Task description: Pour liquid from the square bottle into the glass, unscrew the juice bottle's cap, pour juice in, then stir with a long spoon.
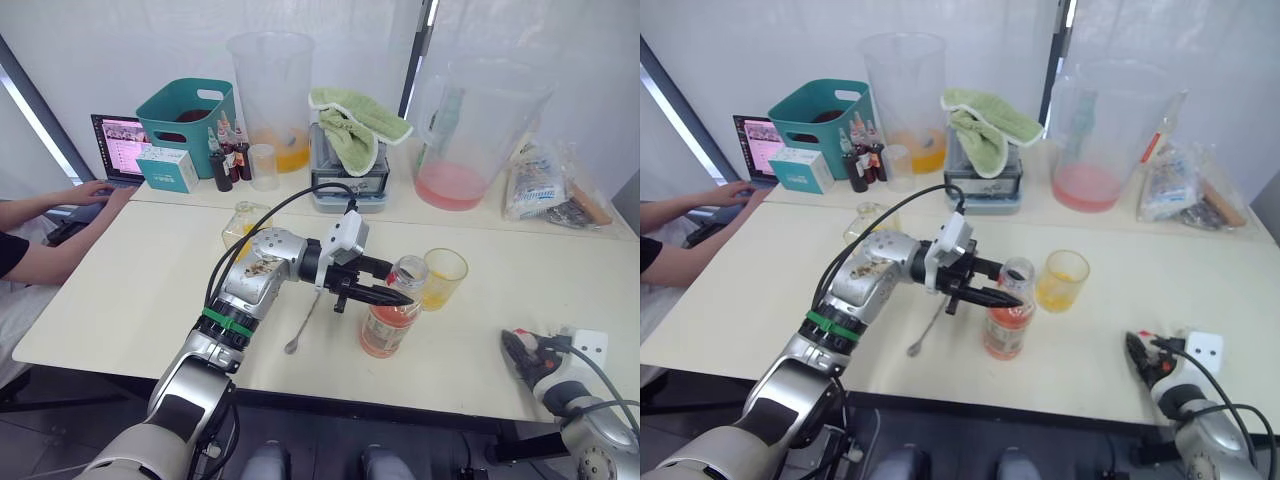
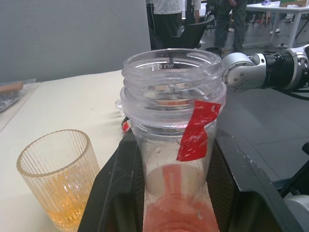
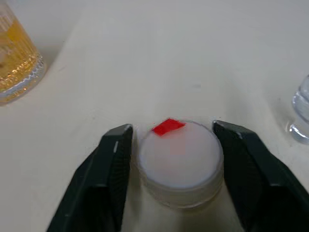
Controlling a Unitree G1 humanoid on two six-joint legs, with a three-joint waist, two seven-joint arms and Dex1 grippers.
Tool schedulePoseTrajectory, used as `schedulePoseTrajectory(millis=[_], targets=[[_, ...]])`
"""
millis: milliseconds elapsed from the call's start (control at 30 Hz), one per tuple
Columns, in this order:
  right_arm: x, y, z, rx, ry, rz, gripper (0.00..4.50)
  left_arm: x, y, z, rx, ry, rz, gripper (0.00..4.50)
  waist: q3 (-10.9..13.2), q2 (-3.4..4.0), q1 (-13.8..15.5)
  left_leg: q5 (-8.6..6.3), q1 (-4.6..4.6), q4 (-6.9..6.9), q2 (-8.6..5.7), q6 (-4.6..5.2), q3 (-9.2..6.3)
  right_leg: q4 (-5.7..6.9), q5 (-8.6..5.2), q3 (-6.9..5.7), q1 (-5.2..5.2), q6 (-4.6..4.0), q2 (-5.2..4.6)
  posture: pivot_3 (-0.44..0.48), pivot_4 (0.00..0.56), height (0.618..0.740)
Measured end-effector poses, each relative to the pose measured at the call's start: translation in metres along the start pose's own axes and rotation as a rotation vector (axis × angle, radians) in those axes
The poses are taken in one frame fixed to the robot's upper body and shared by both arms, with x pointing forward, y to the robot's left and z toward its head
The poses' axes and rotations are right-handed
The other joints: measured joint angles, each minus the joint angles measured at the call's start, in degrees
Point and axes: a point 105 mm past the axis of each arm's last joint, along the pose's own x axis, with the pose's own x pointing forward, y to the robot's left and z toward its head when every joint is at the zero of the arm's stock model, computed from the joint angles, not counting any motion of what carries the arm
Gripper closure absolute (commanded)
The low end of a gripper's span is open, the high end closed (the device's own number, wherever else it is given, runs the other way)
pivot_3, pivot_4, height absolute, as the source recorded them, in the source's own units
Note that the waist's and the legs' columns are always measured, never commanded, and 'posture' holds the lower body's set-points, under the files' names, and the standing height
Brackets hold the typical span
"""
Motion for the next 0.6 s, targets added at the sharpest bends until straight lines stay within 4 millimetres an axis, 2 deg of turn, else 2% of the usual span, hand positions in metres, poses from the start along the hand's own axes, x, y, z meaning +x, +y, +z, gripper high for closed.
schedulePoseTrajectory(millis=[67, 200, 300, 433, 467, 600], targets=[[0.0, 0.004, 0.002, 0.004, -0.012, 0.019, 0.08, -0.001, 0.001, 0.0, -0.001, -0.002, 0.007, 3.18, 0.0, 0.01, -0.1, 0.0, 0.0, 0.0, 0.0, 0.0, 0.01, 0.01, 0.0, 0.02, -0.01, 0.01, 0.0, 0.0, 0.15, 0.74], [0.0, 0.009, 0.01, -0.017, -0.033, 0.038, 0.08, -0.004, 0.003, 0.001, -0.002, -0.005, 0.017, 3.18, 0.0, 0.08, -0.1, 0.0, -0.03, 0.0, 0.0, 0.0, 0.03, 0.05, -0.01, 0.06, -0.09, 0.02, 0.0, 0.0, 0.15, 0.74], [-0.001, 0.019, 0.031, -0.068, -0.092, 0.081, 0.08, -0.007, 0.005, 0.002, -0.002, 0.002, 0.026, 3.18, 0.0, 0.12, -0.4, 0.0, -0.05, -0.01, 0.0, 0.0, 0.05, 0.07, -0.02, 0.1, -0.13, 0.04, 0.01, 0.0, 0.15, 0.74], [-0.011, 0.059, 0.085, -0.146, -0.232, 0.246, 0.08, -0.024, 0.014, 0.008, 0.02, 0.038, 0.079, 3.18, 0.2, 0.23, -1.0, 0.0, -0.13, -0.01, 0.01, 0.0, 0.02, 0.14, -0.03, 0.12, -0.23, 0.05, 0.06, 0.0, 0.15, 0.74], [-0.014, 0.066, 0.092, -0.158, -0.252, 0.28, 0.08, -0.03, 0.017, 0.011, 0.029, 0.043, 0.1, 3.18, 0.2, 0.22, -1.0, 0.0, -0.14, -0.04, 0.01, 0.0, -0.02, 0.14, -0.04, 0.11, -0.23, 0.06, 0.07, 0.0, 0.15, 0.74], [-0.024, 0.085, 0.092, -0.149, -0.209, 0.383, 0.08, -0.044, 0.032, 0.027, 0.101, 0.059, 0.164, 3.18, 0.2, 0.21, -0.5, 0.0, -0.34, -0.03, -0.14, 0.0, -0.12, 0.1, -0.03, 0.12, -0.25, 0.06, 0.0, 0.0, 0.15, 0.74]])
